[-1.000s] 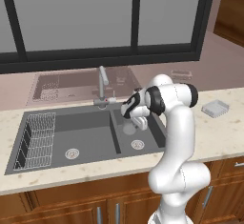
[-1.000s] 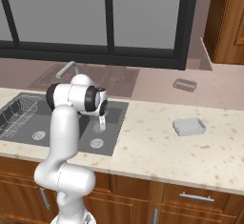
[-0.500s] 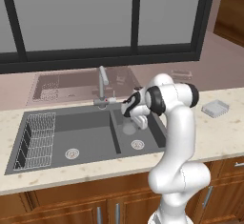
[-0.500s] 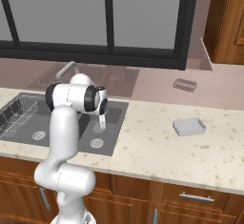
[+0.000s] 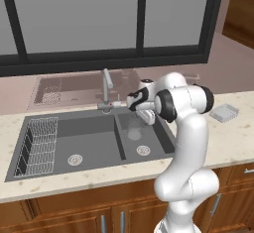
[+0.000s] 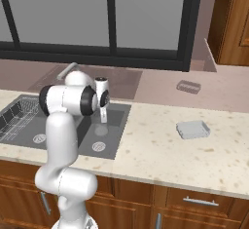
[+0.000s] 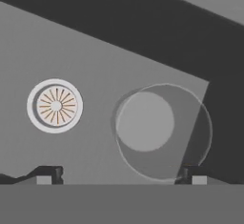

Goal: Place the tupperware in the left basin and the glass cup in the right basin of the sink.

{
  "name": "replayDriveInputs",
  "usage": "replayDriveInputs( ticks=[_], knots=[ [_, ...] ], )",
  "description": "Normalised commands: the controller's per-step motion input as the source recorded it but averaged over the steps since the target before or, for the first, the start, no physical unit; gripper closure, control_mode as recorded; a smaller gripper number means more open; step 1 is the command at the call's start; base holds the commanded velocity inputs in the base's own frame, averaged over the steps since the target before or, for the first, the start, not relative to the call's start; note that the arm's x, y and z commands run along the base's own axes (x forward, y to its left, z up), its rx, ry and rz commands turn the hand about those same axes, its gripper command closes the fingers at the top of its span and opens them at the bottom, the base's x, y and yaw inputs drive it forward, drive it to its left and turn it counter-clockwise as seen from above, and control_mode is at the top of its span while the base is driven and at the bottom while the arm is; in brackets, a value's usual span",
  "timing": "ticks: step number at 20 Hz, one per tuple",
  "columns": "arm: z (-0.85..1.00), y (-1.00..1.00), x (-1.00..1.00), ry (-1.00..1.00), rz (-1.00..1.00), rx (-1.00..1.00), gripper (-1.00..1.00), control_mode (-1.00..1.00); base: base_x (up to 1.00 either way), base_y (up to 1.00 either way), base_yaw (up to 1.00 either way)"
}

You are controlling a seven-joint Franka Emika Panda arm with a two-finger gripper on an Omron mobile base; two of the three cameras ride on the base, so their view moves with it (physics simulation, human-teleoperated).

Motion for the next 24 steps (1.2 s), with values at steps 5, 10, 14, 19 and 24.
replayDriveInputs(
  ticks=[5, 10, 14, 19, 24],
  knots=[
    [0.57, -0.05, -0.05, 0.00, 0.00, 0.00, -1.00, -1.00, 0.00, 0.00, 0.00],
    [0.60, -0.07, 0.00, 0.00, 0.00, 0.00, -1.00, -1.00, 0.00, 0.00, 0.00],
    [0.67, -0.14, 0.00, 0.00, 0.00, 0.01, -1.00, -1.00, 0.00, 0.00, 0.00],
    [0.70, -0.12, 0.00, 0.00, -0.02, 0.00, -1.00, -1.00, 0.00, 0.00, 0.00],
    [0.69, -0.16, 0.00, 0.00, -0.07, 0.00, -1.00, -1.00, 0.00, 0.00, 0.00]
  ],
)
